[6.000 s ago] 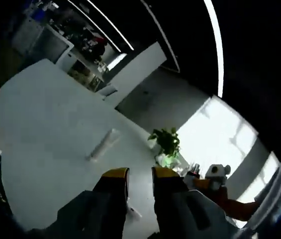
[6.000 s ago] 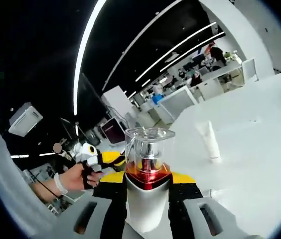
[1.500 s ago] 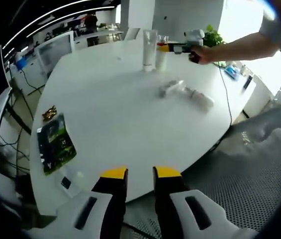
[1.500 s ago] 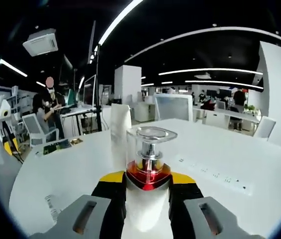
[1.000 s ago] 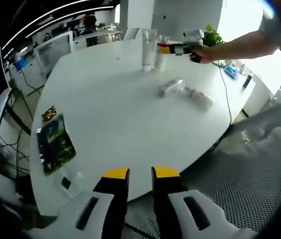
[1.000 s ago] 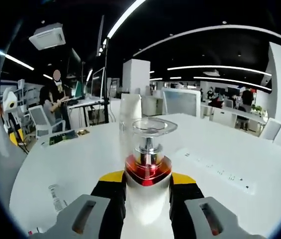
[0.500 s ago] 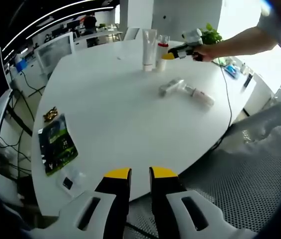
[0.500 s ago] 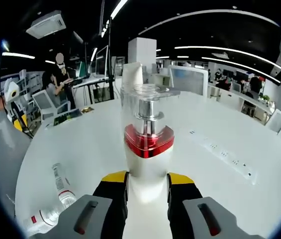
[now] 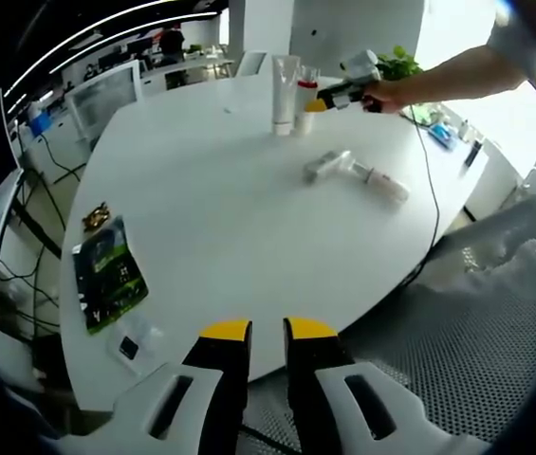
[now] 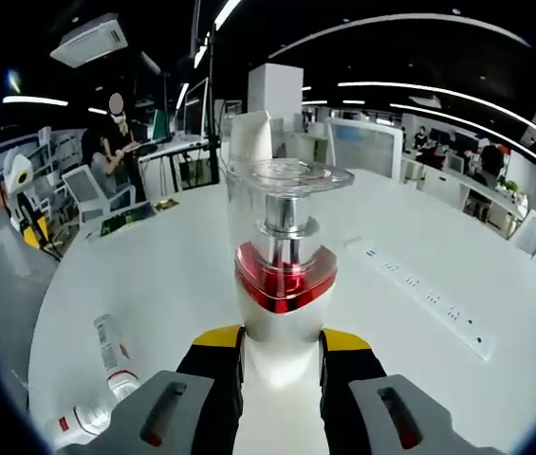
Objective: Arrange the skincare products in the storage area until every visible bottle or jar stands upright without overlapping.
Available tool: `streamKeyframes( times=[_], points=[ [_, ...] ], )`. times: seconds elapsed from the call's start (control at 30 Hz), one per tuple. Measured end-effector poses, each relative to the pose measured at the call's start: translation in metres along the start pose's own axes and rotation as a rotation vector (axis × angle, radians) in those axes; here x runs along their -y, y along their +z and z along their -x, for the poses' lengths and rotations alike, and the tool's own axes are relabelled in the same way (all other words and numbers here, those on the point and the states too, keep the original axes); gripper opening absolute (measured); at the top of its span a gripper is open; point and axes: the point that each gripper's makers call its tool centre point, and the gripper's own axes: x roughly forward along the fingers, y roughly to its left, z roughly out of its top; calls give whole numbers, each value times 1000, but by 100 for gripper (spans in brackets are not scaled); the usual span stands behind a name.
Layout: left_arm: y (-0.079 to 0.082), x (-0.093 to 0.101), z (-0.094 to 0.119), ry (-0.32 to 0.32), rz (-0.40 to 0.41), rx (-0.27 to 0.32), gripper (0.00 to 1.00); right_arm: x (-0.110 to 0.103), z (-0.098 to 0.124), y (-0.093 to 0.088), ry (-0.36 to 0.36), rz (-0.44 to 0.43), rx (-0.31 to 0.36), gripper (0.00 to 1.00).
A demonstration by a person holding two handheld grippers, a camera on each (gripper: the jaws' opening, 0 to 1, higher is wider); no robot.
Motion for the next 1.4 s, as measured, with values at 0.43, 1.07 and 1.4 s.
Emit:
streamKeyframes(
  times=[0.43,1.07,1.4],
  points=[
    [-1,1,0,-4,-1,-1,8,-6,-3,4,-37,-72,25,24],
    [3,4,0,-18,-7,17,8,-103,40,-40,128,12,-203,27],
    [1,6,1,-28,-1,15,10,-129,31,-46,230,182,-340,18]
  ],
)
